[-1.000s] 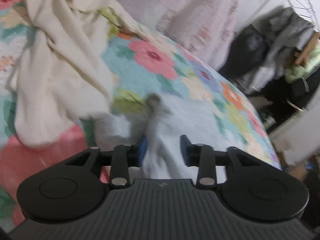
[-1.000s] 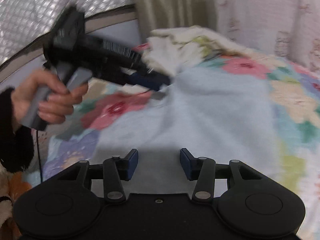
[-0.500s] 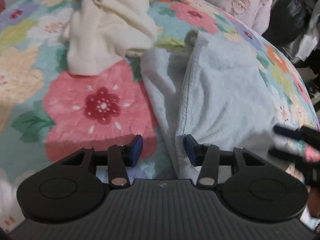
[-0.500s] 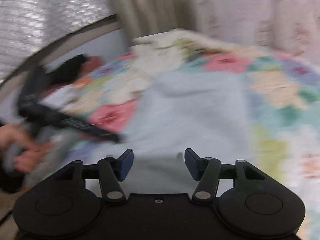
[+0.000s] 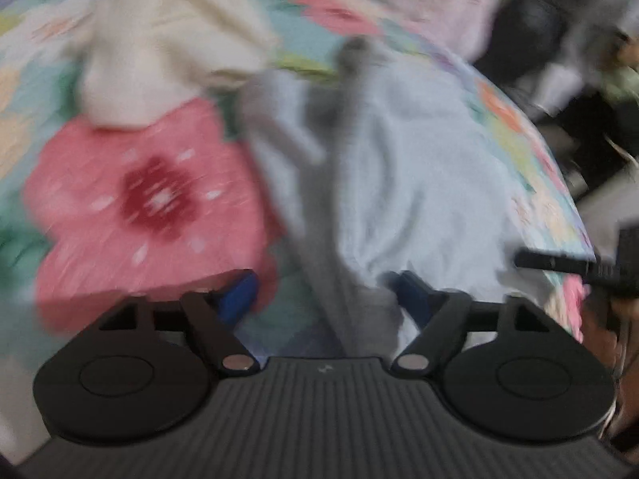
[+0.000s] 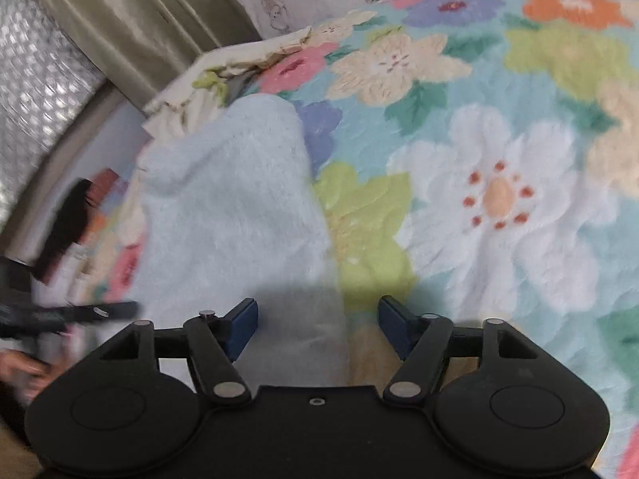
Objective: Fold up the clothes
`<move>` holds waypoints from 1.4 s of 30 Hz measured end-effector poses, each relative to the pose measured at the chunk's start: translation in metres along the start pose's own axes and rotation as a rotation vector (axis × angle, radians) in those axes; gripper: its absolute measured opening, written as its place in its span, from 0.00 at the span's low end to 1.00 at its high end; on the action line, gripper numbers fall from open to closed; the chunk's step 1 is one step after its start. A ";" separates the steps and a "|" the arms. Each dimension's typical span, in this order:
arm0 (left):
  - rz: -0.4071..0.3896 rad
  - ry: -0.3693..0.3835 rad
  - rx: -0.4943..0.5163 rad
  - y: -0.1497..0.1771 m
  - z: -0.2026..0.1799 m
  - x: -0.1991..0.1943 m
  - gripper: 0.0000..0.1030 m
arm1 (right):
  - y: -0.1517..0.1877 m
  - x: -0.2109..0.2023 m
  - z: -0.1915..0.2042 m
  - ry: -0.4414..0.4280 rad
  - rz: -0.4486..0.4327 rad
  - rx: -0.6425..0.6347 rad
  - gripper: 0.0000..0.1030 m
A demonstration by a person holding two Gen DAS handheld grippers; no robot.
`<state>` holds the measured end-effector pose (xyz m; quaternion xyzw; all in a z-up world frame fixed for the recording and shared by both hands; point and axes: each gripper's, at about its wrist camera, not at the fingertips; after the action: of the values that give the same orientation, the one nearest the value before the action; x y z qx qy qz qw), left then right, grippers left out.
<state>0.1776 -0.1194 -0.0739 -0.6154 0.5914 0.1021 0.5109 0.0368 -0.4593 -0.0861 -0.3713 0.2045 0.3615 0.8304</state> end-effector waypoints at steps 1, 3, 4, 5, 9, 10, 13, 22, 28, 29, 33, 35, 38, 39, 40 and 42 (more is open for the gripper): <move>-0.008 0.024 -0.018 -0.003 0.002 0.003 0.88 | -0.001 0.005 -0.004 -0.077 0.027 0.036 0.76; -0.023 0.090 -0.099 -0.008 0.006 0.008 0.45 | -0.004 0.015 -0.011 -0.194 0.068 0.105 0.76; -0.024 0.125 -0.149 -0.010 0.009 0.011 0.38 | -0.006 0.019 -0.010 -0.195 0.067 0.117 0.68; -0.026 0.129 -0.173 -0.010 0.009 0.013 0.26 | -0.008 0.021 -0.006 -0.176 0.061 0.100 0.58; -0.102 0.033 -0.055 -0.012 -0.015 -0.004 0.16 | -0.009 0.013 0.028 -0.135 0.013 -0.056 0.19; -0.134 0.007 -0.015 -0.014 -0.025 -0.012 0.16 | -0.009 0.007 0.037 -0.157 -0.004 -0.090 0.19; -0.208 -0.004 0.033 -0.025 -0.047 -0.041 0.16 | -0.010 -0.006 0.063 -0.253 0.009 -0.132 0.19; 0.012 -0.014 -0.116 -0.001 0.005 -0.020 0.29 | 0.012 0.024 0.060 -0.136 0.165 -0.112 0.37; 0.008 0.148 -0.252 -0.001 0.023 -0.007 0.67 | 0.024 0.029 0.043 -0.133 0.147 -0.070 0.59; 0.001 0.145 -0.241 -0.001 0.020 -0.001 0.56 | 0.025 0.029 0.039 -0.157 0.139 -0.048 0.60; -0.030 0.063 -0.123 0.001 -0.003 0.001 0.16 | 0.025 0.042 0.027 -0.187 0.076 0.011 0.44; -0.070 0.019 -0.060 0.000 -0.015 -0.010 0.15 | 0.022 0.044 0.038 -0.158 0.056 -0.044 0.24; -0.138 -0.073 0.037 -0.005 -0.033 -0.033 0.14 | 0.018 0.032 0.073 -0.153 0.001 -0.179 0.18; -0.159 -0.099 0.059 -0.007 -0.037 -0.043 0.14 | 0.017 0.027 0.084 -0.152 -0.018 -0.224 0.18; -0.178 -0.123 0.076 -0.009 -0.039 -0.054 0.14 | 0.015 0.023 0.097 -0.155 -0.033 -0.260 0.18; -0.206 -0.156 0.085 -0.013 -0.038 -0.077 0.14 | 0.013 0.021 0.123 -0.165 -0.051 -0.328 0.18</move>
<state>0.1490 -0.1025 0.0063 -0.6411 0.4873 0.0713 0.5886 0.0496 -0.3498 -0.0256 -0.4757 0.0643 0.3980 0.7817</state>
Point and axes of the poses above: each gripper's, at about its wrist camera, not at the fingertips, and x roughly the way its jaws point, z to its left, y to its underside, and after that the axes turned 3 degrees about -y, right-handed
